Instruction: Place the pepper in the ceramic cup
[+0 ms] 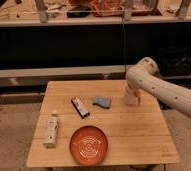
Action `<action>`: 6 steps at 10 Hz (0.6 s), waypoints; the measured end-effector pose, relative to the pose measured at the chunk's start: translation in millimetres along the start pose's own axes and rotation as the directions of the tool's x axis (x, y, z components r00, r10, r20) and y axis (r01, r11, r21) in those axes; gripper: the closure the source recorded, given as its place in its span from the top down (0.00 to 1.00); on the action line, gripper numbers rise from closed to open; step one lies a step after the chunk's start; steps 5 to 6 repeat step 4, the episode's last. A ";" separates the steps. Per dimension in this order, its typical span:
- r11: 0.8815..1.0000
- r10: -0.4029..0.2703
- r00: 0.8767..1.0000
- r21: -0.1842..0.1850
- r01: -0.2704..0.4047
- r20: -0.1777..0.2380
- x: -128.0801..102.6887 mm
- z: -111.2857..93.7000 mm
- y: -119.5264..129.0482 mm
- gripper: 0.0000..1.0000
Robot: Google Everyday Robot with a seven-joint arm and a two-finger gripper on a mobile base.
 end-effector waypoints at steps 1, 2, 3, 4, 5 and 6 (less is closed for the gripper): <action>1.000 -0.002 1.000 -0.001 0.002 0.001 0.2 0.2 -0.8 0.80; 1.000 -0.005 1.000 -0.002 0.005 0.000 1.7 0.3 -2.7 0.80; 1.000 -0.001 1.000 -0.005 0.001 -0.001 1.7 -0.1 -2.3 0.80; 1.000 0.008 1.000 -0.009 -0.008 -0.002 0.8 0.1 -1.0 0.80; 1.000 0.008 1.000 -0.009 -0.008 -0.002 0.8 0.1 -1.0 0.80; 1.000 0.008 1.000 -0.009 -0.008 -0.002 0.8 0.1 -1.0 0.80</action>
